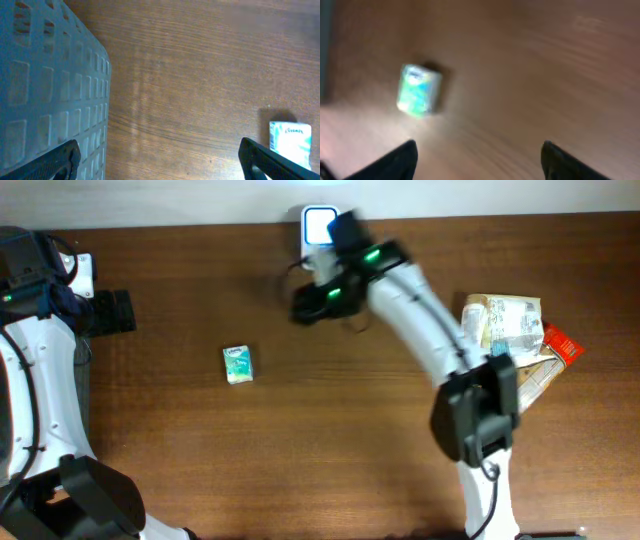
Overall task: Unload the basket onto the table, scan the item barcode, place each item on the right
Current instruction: 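Grasp the green Kleenex tissue pack with the right gripper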
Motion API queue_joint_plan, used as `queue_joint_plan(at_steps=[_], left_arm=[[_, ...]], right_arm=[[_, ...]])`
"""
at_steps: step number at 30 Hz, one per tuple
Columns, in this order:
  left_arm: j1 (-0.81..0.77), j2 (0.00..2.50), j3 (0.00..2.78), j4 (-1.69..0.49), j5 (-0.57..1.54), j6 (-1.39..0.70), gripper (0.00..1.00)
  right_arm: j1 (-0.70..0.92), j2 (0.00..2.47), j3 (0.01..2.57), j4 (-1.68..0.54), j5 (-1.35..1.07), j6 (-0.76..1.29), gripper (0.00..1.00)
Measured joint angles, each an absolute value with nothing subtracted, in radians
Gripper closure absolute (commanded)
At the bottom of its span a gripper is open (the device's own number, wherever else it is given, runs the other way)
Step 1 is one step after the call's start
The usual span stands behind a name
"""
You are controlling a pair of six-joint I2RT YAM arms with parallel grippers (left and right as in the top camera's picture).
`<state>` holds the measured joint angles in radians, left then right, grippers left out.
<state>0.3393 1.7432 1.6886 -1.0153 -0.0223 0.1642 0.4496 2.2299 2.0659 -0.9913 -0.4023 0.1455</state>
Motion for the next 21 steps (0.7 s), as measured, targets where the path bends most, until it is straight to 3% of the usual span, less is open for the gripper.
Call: queue_joint_plan(at_steps=[2,7,10,21], left_arm=[[0.339,1.743,1.689,-1.016,-0.022,0.164,0.01],[0.339,1.743,1.689,-1.016,-0.022,0.164,0.01],[0.339,1.743,1.689,-1.016,-0.022,0.164,0.01],[0.339,1.743,1.689,-1.017,-0.022,0.164,0.01]], right_arm=[[0.580,2.230,1.982,-0.805,-0.380,0.185,0.38],[0.736,2.244,1.925,-0.642,-0.281,0.232,0.42],[0.730,2.298,1.925,-0.621,-0.298,0.236,0.50],[0.677,2.444,1.924,-0.538,-0.520,0.292,0.61]])
